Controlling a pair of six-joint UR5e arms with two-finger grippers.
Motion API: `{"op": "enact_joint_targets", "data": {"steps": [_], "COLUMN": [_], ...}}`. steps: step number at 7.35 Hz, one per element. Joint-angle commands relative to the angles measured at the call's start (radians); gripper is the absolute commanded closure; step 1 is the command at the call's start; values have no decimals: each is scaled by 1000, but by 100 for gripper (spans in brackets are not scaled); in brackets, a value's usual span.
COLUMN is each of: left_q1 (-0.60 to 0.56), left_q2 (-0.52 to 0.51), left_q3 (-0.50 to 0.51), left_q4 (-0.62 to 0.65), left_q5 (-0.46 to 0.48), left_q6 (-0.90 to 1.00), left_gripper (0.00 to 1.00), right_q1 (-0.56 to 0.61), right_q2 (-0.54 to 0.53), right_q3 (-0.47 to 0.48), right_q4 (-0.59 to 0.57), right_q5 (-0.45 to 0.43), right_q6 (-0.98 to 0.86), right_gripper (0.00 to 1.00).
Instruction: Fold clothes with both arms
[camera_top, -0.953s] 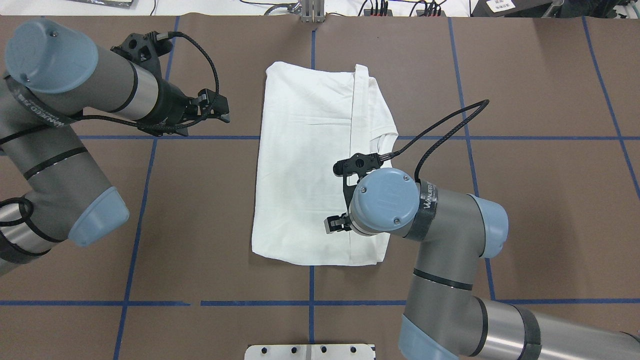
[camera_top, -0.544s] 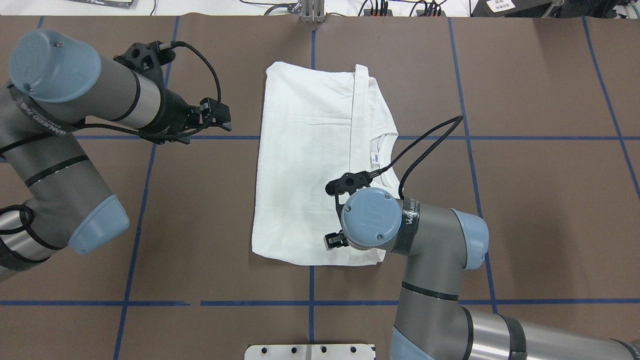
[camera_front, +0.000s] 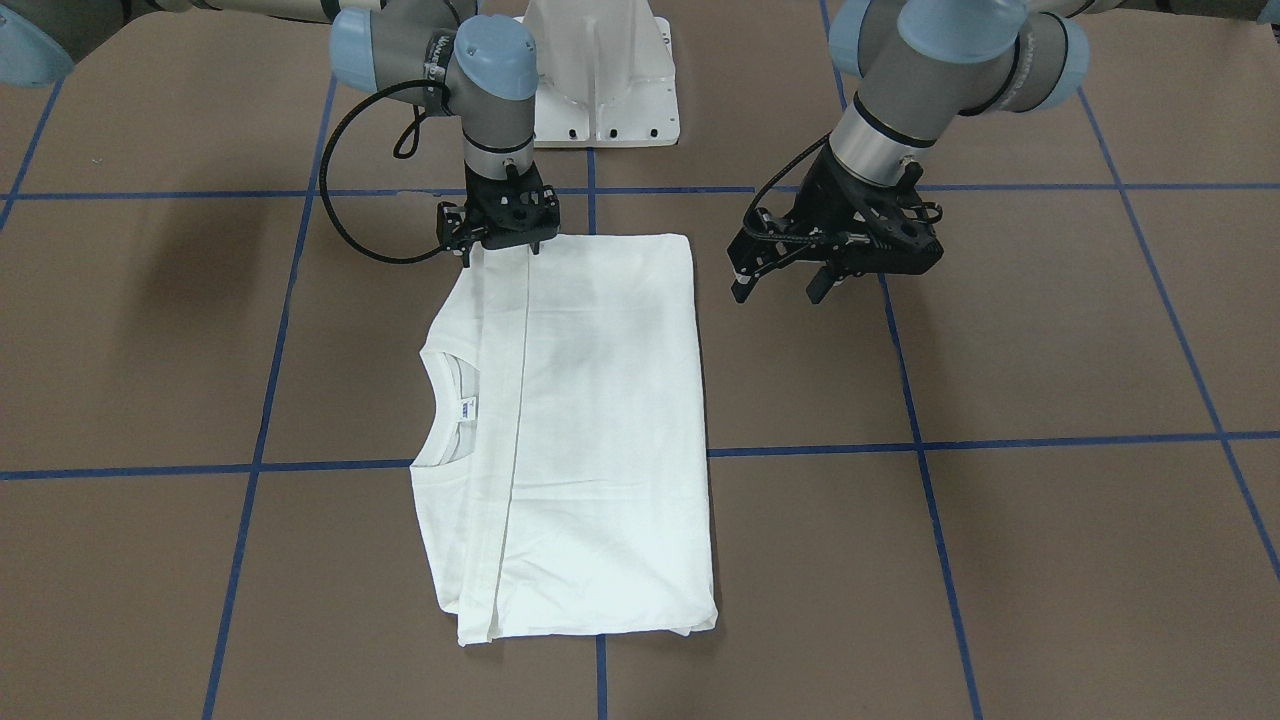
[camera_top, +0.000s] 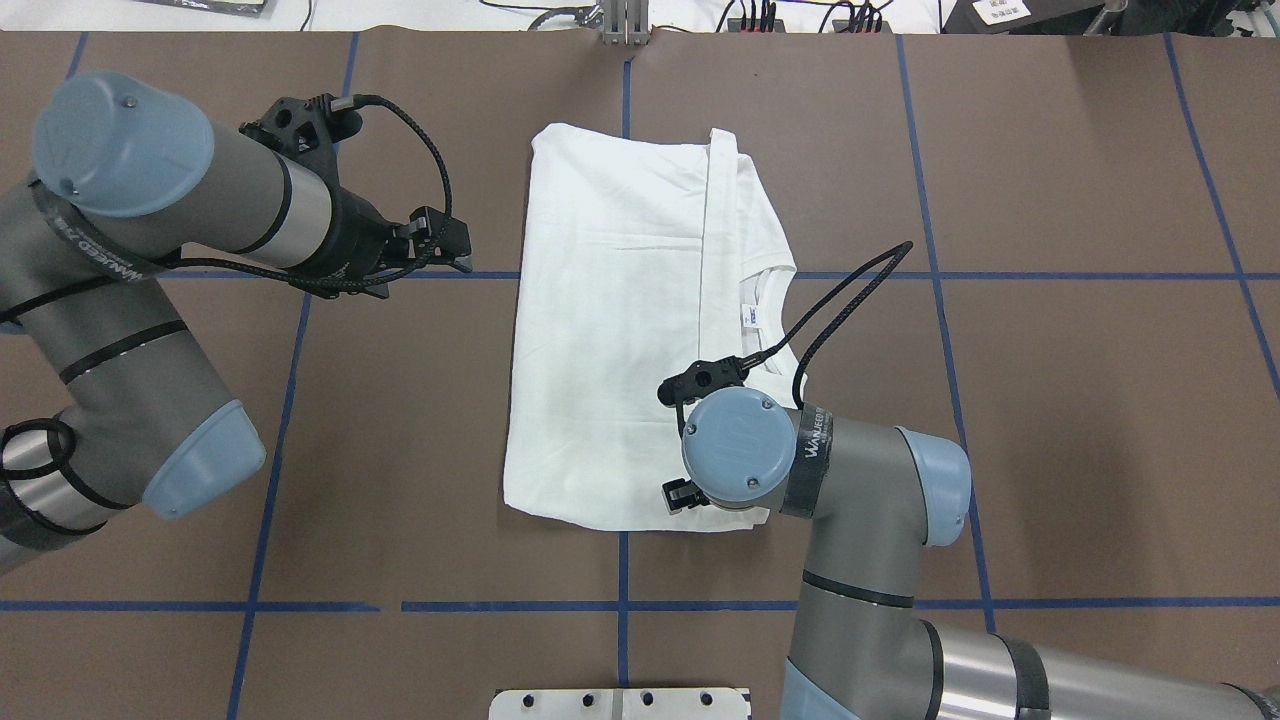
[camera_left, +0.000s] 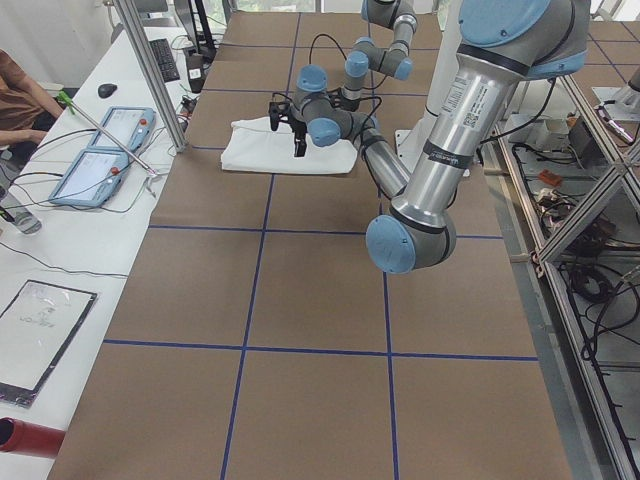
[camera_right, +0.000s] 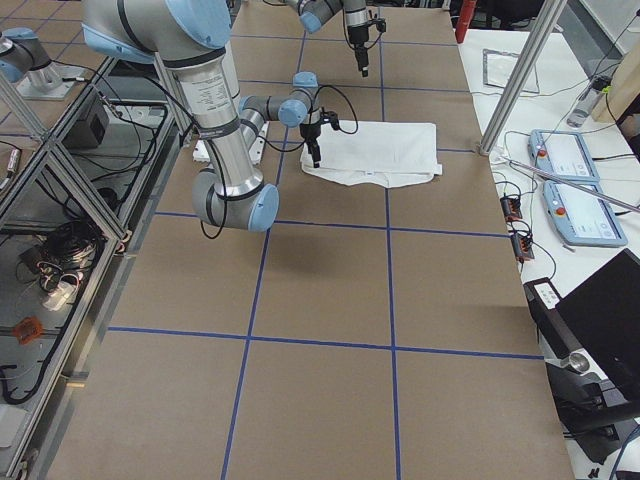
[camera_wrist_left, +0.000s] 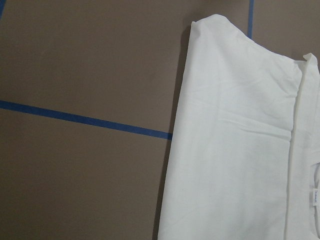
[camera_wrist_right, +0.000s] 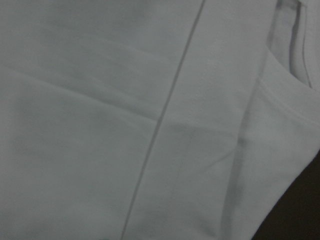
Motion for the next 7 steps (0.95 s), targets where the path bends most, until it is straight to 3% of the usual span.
{"op": "enact_joint_targets", "data": {"steps": [1, 5, 7], "left_q1": [1, 2, 17], "left_q2": [1, 0, 0], "left_q3": [-1, -3, -1], "left_q4": [0, 2, -1], "left_q5": [1, 0, 2], "left_q6": [0, -2, -22], "left_gripper": [0, 0, 0], "right_q1": [-2, 22, 33], "right_q2": [-2, -16, -88], "right_q3": [-2, 12, 65], "right_q4": [-7, -73, -76], "right_q5": [3, 7, 7], "right_q6": [-6, -47, -71], "right_gripper": [0, 0, 0]}}
